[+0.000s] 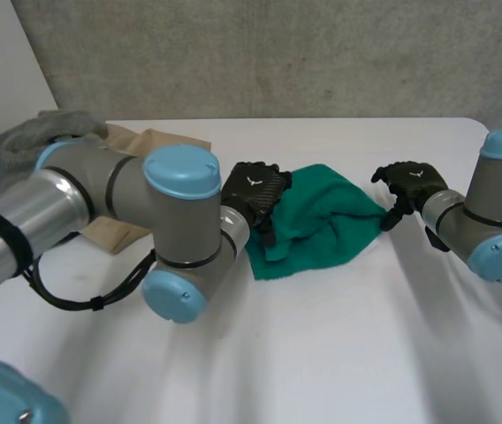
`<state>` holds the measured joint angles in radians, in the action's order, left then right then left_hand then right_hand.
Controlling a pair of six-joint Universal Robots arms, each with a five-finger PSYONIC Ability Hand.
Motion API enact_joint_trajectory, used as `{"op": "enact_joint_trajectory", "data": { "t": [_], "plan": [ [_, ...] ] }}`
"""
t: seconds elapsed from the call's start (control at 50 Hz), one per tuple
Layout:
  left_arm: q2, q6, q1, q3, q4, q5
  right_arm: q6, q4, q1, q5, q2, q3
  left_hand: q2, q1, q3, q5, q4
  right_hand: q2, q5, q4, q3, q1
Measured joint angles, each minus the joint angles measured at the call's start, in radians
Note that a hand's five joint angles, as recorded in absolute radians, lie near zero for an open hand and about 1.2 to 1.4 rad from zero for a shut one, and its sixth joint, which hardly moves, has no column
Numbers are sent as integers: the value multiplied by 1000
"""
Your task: Fold the laundry.
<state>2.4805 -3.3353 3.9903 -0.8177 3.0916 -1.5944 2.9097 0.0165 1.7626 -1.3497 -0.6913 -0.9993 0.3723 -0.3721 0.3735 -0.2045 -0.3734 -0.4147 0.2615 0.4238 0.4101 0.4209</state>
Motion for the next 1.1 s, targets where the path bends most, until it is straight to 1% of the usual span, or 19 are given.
{"op": "enact_joint_trajectory", "data": {
  "t": [0.22,0.24,0.26,0.28,0.3,0.34,0.42,0.52,0.56,0.58,0.6,0.62,0.64,0.68,0.76,0.84,0.92,1.0,1.1],
  "plan": [
    [43,-3,0,32,-18,-31,62,-52,12,13,97,80,3,0,2,-4,-3,-232,213,222,237,226],
    [39,-4,0,25,-17,-32,63,-56,14,14,100,82,3,0,2,-4,-3,-295,273,284,299,288],
    [33,-4,0,14,-15,-33,64,-63,16,14,105,85,3,0,2,-4,-3,-464,436,448,463,472],
    [29,-5,0,9,-14,-34,64,-65,17,14,107,86,3,0,2,-4,-3,-523,474,504,519,510],
    [21,-6,0,-3,-11,-35,65,-71,18,14,110,87,3,0,2,-3,-3,-688,658,670,682,665],
    [3,-9,0,-30,-1,-38,64,-75,19,14,106,83,3,0,2,-3,-3,-760,721,754,761,689],
    [-35,-16,-1,-76,22,-45,57,-63,14,15,71,50,1,3,0,2,-1,-761,723,769,770,689],
    [-81,-34,0,-122,40,-56,8,-23,-28,20,-35,-54,-1,3,-3,13,5,-761,723,770,770,689],
    [-81,-34,0,-122,40,-56,8,-23,-28,20,-35,-54,-1,3,-3,13,5,-761,723,770,770,689],
    [-116,-49,4,-155,47,-66,-10,-16,-41,21,-61,-82,-2,4,-3,17,7,-761,723,770,770,689],
    [-132,-55,6,-170,48,-69,-107,5,-106,27,-174,-204,-3,4,-3,17,8,-761,723,770,770,689],
    [-142,-59,7,-180,48,-71,-142,8,-125,29,-204,-238,-3,4,-3,18,8,-761,723,770,770,689],
    [-142,-59,7,-180,48,-71,-142,8,-125,29,-204,-238,-3,4,-3,18,8,-761,723,770,770,689],
    [-170,-65,10,-211,49,-74,-255,16,-181,32,-281,-331,-7,4,-9,24,12,-761,723,770,770,689],
    [-200,-69,11,-251,49,-75,-406,25,-231,24,-354,-431,-18,11,-19,37,23,-761,723,770,770,689],
    [-222,-69,7,-284,52,-75,-490,5,-241,-7,-396,-476,-25,11,-27,44,29,-761,723,770,770,689],
    [-232,-70,3,-299,56,-76,-518,-44,-205,-37,-422,-489,-28,11,-27,47,32,-761,723,770,770,689],
    [-243,-78,-4,-306,62,-81,-531,-154,-83,-39,-455,-511,-37,27,-38,57,41,-761,730,770,770,689],
    [-263,-95,-3,-305,64,-97,-591,-290,83,69,-476,-595,-68,62,-72,87,71,-761,730,771,770,689]
  ]
}}
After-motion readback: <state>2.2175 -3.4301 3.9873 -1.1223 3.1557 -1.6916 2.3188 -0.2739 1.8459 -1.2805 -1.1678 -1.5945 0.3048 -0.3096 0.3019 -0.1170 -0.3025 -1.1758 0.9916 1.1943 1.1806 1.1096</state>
